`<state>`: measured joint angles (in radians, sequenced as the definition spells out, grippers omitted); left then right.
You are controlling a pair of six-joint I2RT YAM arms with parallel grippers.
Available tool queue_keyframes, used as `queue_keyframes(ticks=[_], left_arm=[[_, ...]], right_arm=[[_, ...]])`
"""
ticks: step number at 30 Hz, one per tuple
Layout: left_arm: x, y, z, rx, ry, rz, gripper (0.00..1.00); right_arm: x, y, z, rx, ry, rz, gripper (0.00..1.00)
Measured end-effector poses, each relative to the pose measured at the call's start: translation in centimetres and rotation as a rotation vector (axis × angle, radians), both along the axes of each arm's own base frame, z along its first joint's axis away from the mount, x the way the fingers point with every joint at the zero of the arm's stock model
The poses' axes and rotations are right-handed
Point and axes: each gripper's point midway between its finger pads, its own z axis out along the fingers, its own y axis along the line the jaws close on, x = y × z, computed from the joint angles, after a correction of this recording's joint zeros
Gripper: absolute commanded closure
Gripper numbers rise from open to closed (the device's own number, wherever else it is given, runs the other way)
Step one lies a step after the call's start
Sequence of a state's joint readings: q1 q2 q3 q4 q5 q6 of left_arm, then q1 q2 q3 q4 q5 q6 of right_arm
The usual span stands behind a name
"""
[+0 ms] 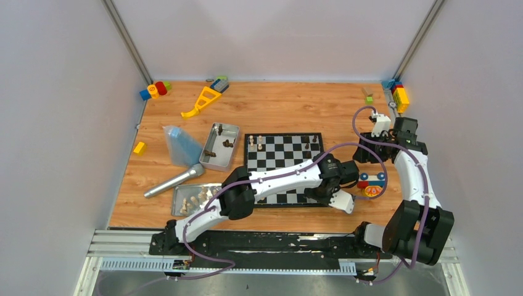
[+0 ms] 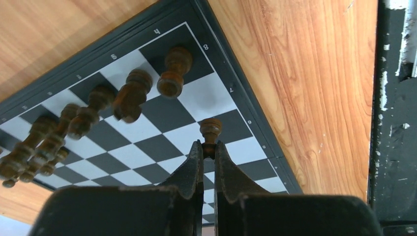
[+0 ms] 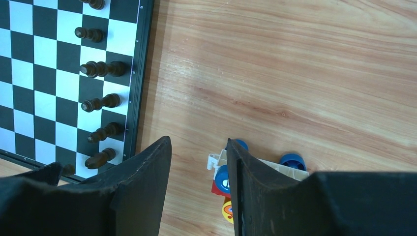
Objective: Set up the chess pieces on the board
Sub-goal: Place the chess piece on the chessboard.
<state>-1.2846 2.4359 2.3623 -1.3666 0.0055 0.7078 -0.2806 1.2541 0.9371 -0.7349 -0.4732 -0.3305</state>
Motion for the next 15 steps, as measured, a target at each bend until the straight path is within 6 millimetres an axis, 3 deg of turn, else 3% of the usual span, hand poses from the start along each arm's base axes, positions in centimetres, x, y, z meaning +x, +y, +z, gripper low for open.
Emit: queue_keyframes(ticks=[6, 15], left_arm=[[-0.2, 0.1, -2.0, 0.048, 0.000, -0.009, 0.90], [-0.1, -0.5, -1.6, 0.034, -0.026, -0.019, 0.90]], right_arm=[[0.0, 0.1, 0.0, 0.001, -0.004, 0.009, 0.54], [0.0, 0.1, 0.1, 0.005, -0.007, 0.015, 0.54]])
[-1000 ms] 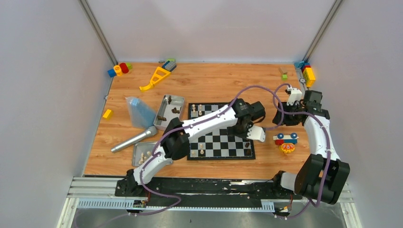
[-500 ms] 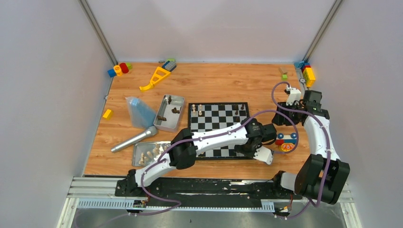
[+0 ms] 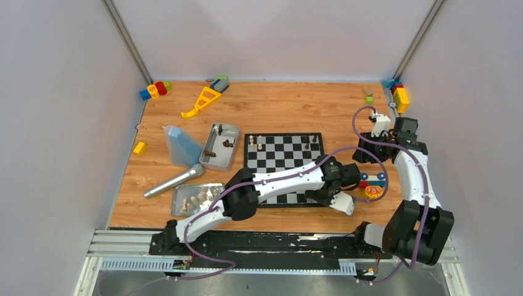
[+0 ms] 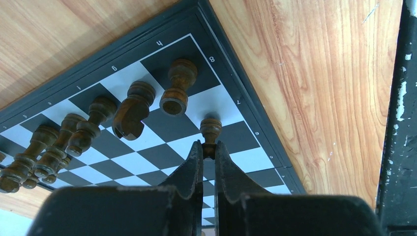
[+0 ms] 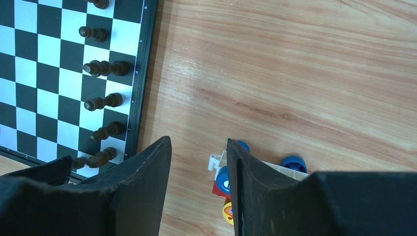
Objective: Set up the chess pieces on the board
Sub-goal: Place the chess piece on the chessboard.
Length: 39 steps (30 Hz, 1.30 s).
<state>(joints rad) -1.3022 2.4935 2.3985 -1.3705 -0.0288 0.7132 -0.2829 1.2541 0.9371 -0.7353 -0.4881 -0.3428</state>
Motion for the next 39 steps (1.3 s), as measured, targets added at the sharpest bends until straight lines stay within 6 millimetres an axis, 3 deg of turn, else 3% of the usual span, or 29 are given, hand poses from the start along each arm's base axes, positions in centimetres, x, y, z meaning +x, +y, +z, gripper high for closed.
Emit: queue_keyframes(ticks=[15, 31, 39], left_arm=[[-0.8, -1.0, -0.2, -0.009, -0.010, -0.030, 0.86], [-0.4, -1.0, -0.2, -0.008, -0.038, -0.028, 0.50], [0.3, -1.4, 0.1, -0.032, -0.074, -0.020, 0.42]], right_arm=[[0.0, 0.0, 0.0, -0.001, -0.003, 0.008, 0.54], [-0.1, 0.1, 0.0, 0.000, -0.005, 0.019, 0.54], [-0.1, 0.2, 0.0, 0.005, -0.006, 0.022, 0.54]])
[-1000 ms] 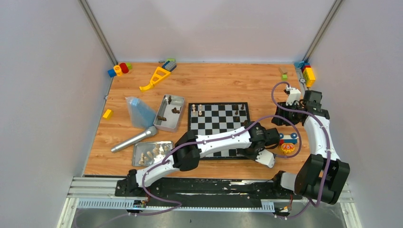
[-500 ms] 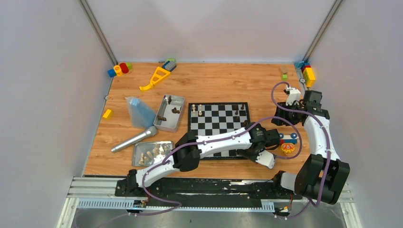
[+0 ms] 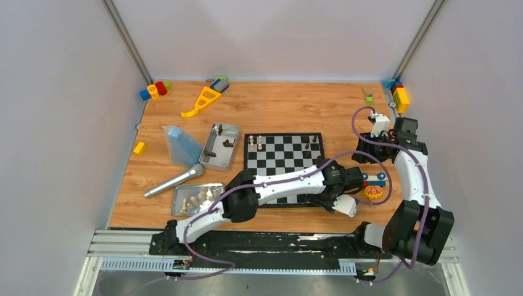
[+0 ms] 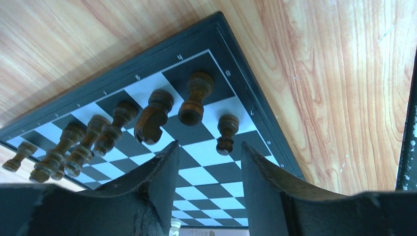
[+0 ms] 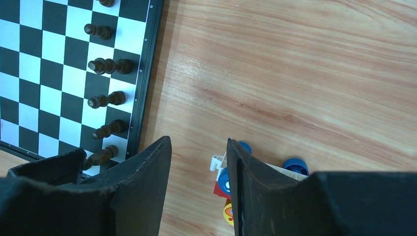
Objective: Set up the chess pieces on the board
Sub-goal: Place the chess piece on the chessboard, then pick up the chess piece from the storage box.
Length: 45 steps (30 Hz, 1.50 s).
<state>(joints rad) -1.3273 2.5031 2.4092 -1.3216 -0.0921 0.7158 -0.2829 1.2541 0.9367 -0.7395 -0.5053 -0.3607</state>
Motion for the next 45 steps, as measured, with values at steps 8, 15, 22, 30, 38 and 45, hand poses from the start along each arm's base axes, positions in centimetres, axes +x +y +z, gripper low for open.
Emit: queue_keyframes(ticks=[8, 15, 22, 30, 38, 45], left_arm=[[0.3, 2.6, 5.1, -0.087, -0.050, 0.032, 0.32], [3.4, 9.1, 14.0, -0.300, -0.091, 0.174, 0.32], [12.1, 21.0, 14.4, -0.370, -0.111, 0.540, 0.32], [19.3, 30.7, 11.0, -0.405, -0.088, 0.863, 0.34], [24.8, 36.1, 3.6, -0.354, -0.022, 1.079, 0.39], [25.3, 35.5, -1.2, -0.302, 0.066, 1.114, 0.44]], right_arm=[[0.0, 0.2, 0.1, 0.008, -0.002, 0.005, 0.53], [-0.1, 0.2, 0.1, 0.012, 0.000, 0.007, 0.53], [-0.1, 0.5, 0.1, 0.026, -0.001, 0.015, 0.53], [0.0, 1.0, 0.3, 0.053, -0.009, 0.033, 0.54], [0.0, 1.2, 0.0, 0.066, 0.003, 0.037, 0.54], [0.0, 1.2, -0.4, 0.071, 0.020, 0.037, 0.54]])
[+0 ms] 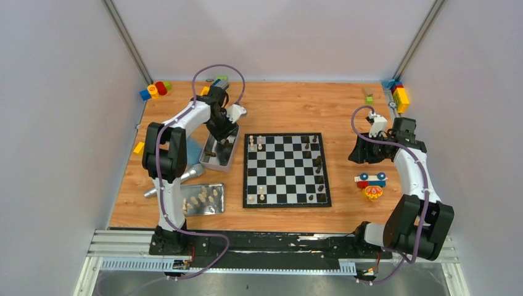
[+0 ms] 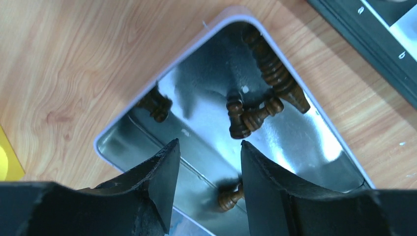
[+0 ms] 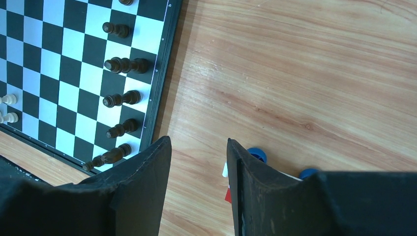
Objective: Set up the chess pieces on the board
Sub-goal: Pick up the chess piece from the storage box.
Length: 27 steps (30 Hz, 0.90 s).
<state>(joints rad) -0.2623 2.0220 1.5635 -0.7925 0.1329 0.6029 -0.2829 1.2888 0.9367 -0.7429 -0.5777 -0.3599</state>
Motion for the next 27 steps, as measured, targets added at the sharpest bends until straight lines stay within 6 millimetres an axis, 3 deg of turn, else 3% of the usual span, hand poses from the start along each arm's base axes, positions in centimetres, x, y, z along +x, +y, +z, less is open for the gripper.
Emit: queue_keyframes(ticks=[7, 17, 27], left_arm=[[0.7, -1.1, -0.2, -0.047, 0.004, 0.000, 0.48], [0.0, -1.9, -1.6, -0.076, 0.058, -0.014, 0.55], [-0.3, -2.6, -1.7, -0.086, 0.064, -0.030, 0.65]], right_arm=[[0.0, 0.0, -0.1, 0.000, 0.002, 0.000, 0.54], [0.0, 0.0, -0.2, 0.002, 0.008, 0.000, 0.54], [0.0, 0.0, -0.4, 0.004, 0.014, 0.000, 0.54]])
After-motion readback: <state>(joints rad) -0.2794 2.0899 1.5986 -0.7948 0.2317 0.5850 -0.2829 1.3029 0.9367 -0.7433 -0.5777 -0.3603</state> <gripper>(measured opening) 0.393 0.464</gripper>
